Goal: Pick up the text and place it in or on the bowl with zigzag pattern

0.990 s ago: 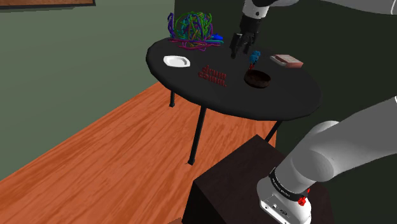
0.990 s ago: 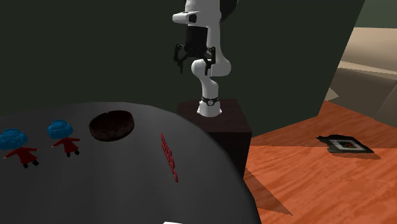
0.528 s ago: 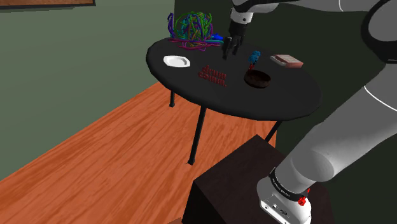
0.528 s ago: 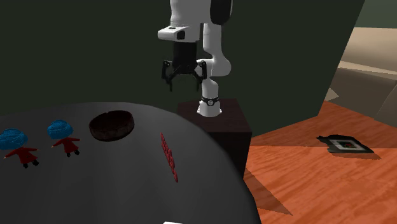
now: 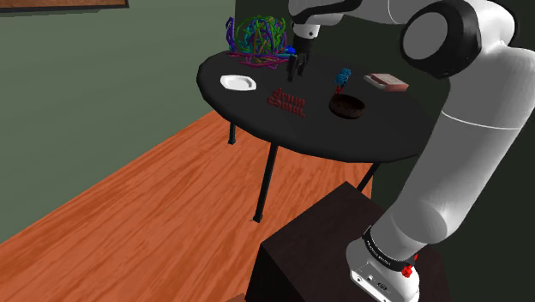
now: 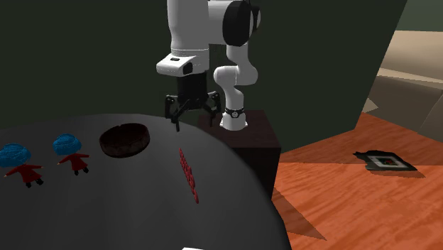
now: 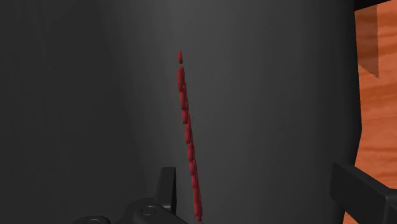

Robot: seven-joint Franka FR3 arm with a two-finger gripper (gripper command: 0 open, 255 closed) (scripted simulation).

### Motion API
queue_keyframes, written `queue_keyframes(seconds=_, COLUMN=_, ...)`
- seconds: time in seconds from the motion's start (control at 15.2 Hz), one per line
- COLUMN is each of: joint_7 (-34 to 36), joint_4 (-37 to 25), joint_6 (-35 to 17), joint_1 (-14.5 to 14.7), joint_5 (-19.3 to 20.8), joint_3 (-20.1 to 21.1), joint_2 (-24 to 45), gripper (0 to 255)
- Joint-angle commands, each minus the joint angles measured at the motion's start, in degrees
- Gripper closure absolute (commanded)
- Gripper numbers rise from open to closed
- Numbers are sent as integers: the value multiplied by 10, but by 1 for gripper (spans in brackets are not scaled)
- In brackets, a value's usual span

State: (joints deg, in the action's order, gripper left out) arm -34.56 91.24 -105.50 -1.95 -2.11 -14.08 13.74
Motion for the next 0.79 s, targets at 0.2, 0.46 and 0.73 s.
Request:
queue_keyframes(seconds=0.2, joint_7=-62, joint_4=-181, joint_6=49, joint_1=-28, joint_5=-34, joint_3=12, joint_2=151, gripper=0)
queue_keyframes(seconds=0.46, joint_7=-72, joint_4=-196, joint_6=38, joint_1=-33, joint_5=-39, joint_3=17, joint_2=180, gripper=0)
queue_keyframes(seconds=0.73, joint_7=-73, joint_4=-167, joint_6=8, joint_1=-31, joint_5=-39, joint_3=17, joint_2=181, gripper=0)
